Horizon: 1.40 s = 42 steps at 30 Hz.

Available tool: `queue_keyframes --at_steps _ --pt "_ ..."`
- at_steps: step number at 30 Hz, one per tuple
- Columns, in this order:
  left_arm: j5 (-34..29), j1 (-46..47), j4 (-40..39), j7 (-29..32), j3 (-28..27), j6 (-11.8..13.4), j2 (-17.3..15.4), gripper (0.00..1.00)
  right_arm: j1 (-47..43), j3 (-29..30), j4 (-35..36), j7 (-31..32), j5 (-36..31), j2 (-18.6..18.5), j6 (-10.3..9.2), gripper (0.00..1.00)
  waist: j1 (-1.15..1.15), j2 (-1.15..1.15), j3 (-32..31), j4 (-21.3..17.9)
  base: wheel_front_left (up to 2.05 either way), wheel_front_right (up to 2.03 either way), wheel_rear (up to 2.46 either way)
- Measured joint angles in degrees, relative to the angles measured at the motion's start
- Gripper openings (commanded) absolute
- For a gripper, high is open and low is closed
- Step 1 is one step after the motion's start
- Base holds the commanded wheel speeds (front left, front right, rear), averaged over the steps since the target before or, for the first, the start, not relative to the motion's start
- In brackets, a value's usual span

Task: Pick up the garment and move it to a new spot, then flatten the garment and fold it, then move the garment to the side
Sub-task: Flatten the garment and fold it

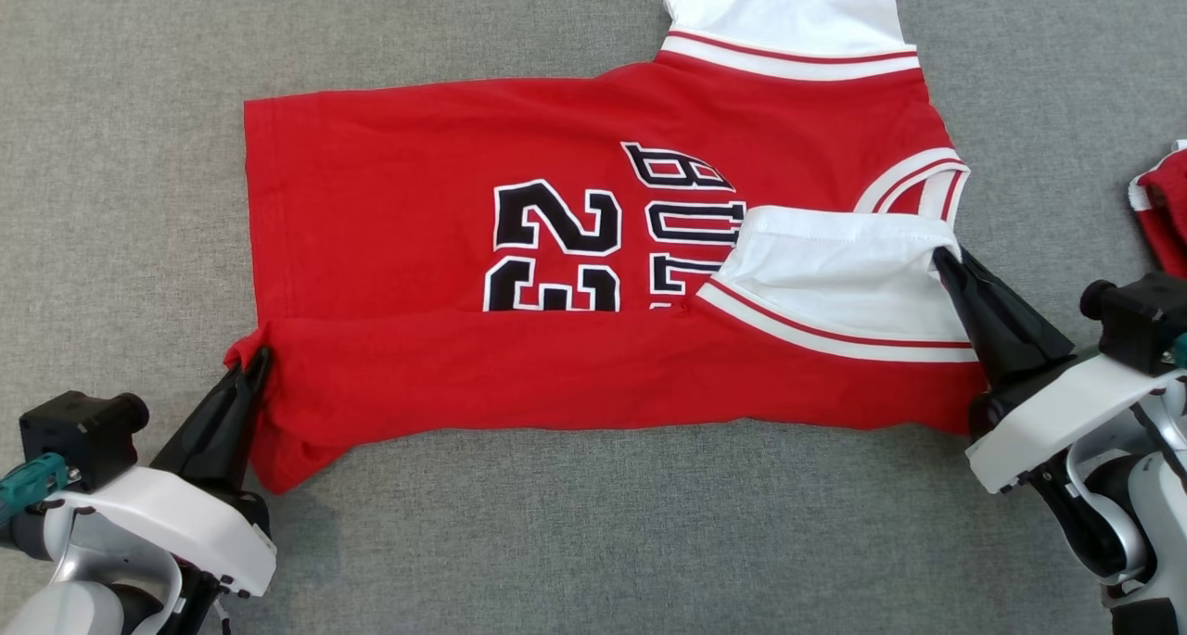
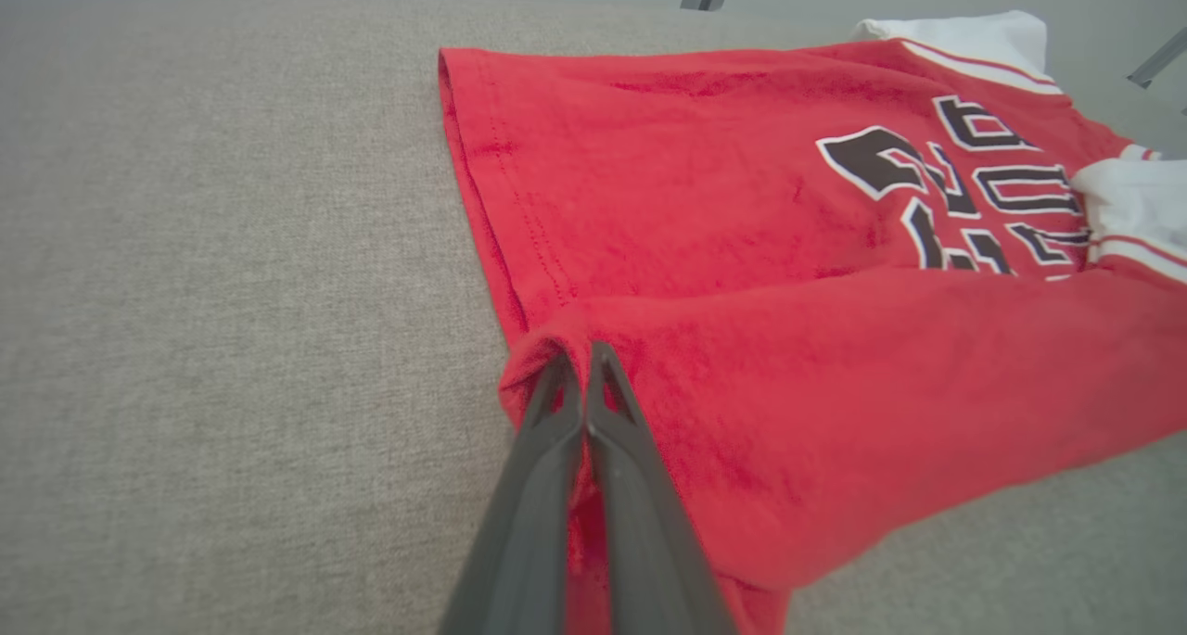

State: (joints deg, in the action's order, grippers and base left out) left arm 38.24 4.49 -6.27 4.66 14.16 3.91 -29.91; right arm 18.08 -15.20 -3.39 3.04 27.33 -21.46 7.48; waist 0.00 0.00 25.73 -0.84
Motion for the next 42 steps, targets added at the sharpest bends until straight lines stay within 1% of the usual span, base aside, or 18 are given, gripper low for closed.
queue_keyframes --at_steps 1,2,3,4,6,9,14,18,22,25,26,29,31,33,42 --pt "0.0 0.3 1.0 -0.3 0.3 -0.3 0.2 0.0 0.3 -0.4 -0.9 -0.8 0.0 0.1 0.01 0.0 0.0 0.0 -0.1 0.0 0.0 0.0 0.0" --pt "0.1 0.5 1.6 -0.7 0.3 -0.3 0.5 0.0 0.4 -0.7 -1.4 -1.7 0.3 0.2 0.01 0.24 0.0 0.0 -0.3 -0.1 0.0 0.0 0.0" --pt "0.1 0.5 2.1 -1.3 0.3 -0.3 0.9 0.98 0.5 -0.8 -1.8 -2.6 0.5 0.3 0.01 0.84 0.0 0.0 -0.4 -0.1 0.0 0.0 0.0" --pt "0.1 0.5 2.6 -2.4 0.1 -0.1 1.5 1.0 0.4 -0.7 -2.4 -3.7 0.5 0.4 0.01 1.0 0.0 0.0 -0.7 -0.2 0.0 0.0 0.0" --pt "0.0 0.5 3.1 -4.6 -0.4 0.6 2.7 1.0 0.2 0.3 -2.9 -6.0 0.1 0.9 0.0 1.0 0.0 0.0 -1.3 -0.2 0.0 0.0 0.0" --pt "-0.7 0.5 3.1 -9.0 -1.6 2.0 4.5 1.0 -1.0 3.4 -2.4 -9.3 -1.9 2.2 0.01 1.0 0.0 0.0 -2.4 0.0 0.0 0.0 0.0" --pt "-1.9 0.5 3.0 -16.1 -4.0 3.9 7.0 1.0 -3.9 9.1 0.5 -13.2 -6.3 6.0 0.01 1.0 0.0 0.0 -4.5 0.1 0.0 0.0 0.0" --pt "-4.8 0.7 2.5 -18.6 -5.6 5.1 7.7 1.0 -6.2 12.7 3.0 -13.7 -10.0 8.5 0.01 1.0 0.0 0.0 -6.5 0.1 0.0 0.0 0.0" --pt "-8.7 0.8 1.8 -19.4 -6.9 5.7 8.6 1.0 -9.1 14.4 5.3 -13.1 -12.6 10.5 0.01 1.0 0.0 0.0 -8.5 0.1 0.0 0.0 0.0" --pt "-10.2 0.6 1.7 -19.5 -7.1 5.6 9.1 1.0 -10.8 14.8 6.4 -12.8 -13.3 11.1 0.01 1.0 0.0 0.0 -9.5 0.2 0.0 0.0 0.0" --pt "-11.2 0.6 1.4 -19.5 -7.5 5.2 9.1 1.0 -11.5 15.0 6.7 -12.6 -13.6 11.5 0.01 1.0 0.0 0.0 -9.9 0.2 0.0 0.0 0.0" --pt "-13.4 0.3 0.8 -19.6 -8.7 3.4 9.3 1.0 -13.0 15.2 7.8 -12.1 -13.9 12.4 0.01 1.0 0.0 0.0 -10.6 0.2 0.0 0.0 0.0" --pt "-14.2 -1.4 2.4 -19.6 -9.2 1.5 9.5 1.0 -13.5 15.3 8.2 -11.7 -14.1 12.8 0.01 1.0 0.0 0.0 -10.9 0.1 0.0 0.0 0.0" --pt "-14.5 -2.2 3.4 -19.6 -9.2 0.6 9.8 1.0 -13.9 15.3 8.2 -11.4 -14.1 13.1 0.01 1.0 0.0 0.0 -11.1 0.0 0.0 0.0 0.0" --pt "-15.1 -3.0 5.0 -19.6 -9.1 -0.7 11.0 1.0 -13.9 15.3 7.7 -11.1 -13.9 13.3 0.01 1.0 0.0 0.0 -11.4 0.3 0.0 0.0 0.0"
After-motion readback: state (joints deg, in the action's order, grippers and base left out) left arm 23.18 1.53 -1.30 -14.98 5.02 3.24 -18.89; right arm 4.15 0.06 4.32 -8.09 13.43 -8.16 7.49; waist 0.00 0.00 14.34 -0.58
